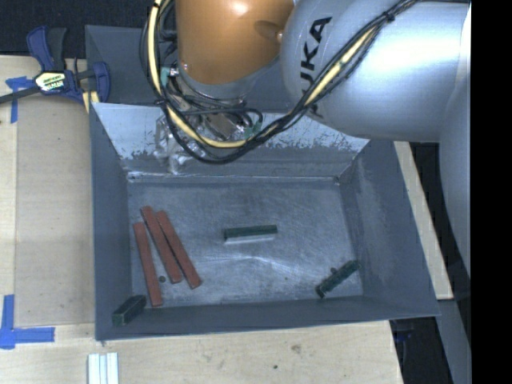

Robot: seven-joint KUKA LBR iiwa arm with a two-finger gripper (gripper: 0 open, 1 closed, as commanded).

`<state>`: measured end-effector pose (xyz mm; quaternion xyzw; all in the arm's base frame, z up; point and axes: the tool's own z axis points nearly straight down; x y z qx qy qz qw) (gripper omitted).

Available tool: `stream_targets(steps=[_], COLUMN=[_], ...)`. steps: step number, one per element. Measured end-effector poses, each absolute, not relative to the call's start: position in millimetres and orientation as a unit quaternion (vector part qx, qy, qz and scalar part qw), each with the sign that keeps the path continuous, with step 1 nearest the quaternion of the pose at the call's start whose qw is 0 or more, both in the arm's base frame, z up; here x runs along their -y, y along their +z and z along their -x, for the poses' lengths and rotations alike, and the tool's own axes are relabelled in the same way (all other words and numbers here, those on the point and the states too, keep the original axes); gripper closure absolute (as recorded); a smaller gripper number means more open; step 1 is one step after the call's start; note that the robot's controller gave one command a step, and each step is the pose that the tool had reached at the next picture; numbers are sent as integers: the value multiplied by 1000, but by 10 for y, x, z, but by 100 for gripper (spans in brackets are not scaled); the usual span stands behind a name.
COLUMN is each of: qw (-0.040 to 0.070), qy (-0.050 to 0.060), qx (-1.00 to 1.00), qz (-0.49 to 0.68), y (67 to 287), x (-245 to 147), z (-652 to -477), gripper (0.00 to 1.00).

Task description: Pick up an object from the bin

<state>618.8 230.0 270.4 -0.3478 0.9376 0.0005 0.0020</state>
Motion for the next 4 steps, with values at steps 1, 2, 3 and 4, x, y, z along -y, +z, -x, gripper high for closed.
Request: stream_targets(steps=[1,2,3,4], qw=[5,1,2,5], qy=[1,1,1,-1], qx=[-937,-912,-912,-893], qz=[349,411,411,451], y=[2178,1560,1562,1319], x=[-2249,-2329,-2329,-2357], z=[-6120,-6026,-6028,-5948], gripper=[100,0,0,0])
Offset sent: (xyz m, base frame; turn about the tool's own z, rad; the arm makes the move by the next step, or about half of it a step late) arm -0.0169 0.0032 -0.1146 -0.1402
